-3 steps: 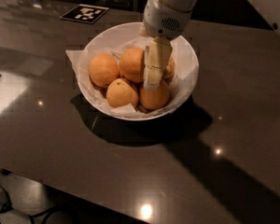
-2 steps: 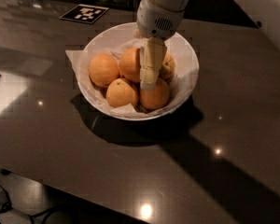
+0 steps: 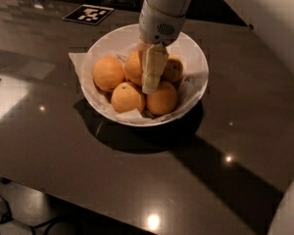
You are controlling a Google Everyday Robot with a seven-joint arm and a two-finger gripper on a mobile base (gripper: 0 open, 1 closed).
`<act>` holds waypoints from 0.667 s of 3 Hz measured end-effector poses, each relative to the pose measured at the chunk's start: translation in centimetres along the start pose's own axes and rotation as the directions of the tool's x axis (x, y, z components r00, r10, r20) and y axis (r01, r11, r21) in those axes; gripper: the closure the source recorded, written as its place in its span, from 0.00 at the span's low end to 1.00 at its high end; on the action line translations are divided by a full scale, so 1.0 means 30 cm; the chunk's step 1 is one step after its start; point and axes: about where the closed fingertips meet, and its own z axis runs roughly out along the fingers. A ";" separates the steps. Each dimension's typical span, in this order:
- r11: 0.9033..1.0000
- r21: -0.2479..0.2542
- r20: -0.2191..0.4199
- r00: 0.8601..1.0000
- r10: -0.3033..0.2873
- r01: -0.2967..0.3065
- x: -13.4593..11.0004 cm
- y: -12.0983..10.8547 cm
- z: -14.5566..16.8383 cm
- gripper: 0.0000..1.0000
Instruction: Pick orange from white bowl
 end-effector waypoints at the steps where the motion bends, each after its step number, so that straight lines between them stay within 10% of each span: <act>1: 1.000 0.000 0.000 1.000 0.000 0.000 0.000 0.000 0.001 0.44; 2: 1.000 0.000 0.000 1.000 0.000 0.000 0.000 0.000 0.001 0.68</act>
Offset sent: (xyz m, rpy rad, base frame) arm 0.0001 0.0001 -0.0002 -0.0001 0.0002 0.0003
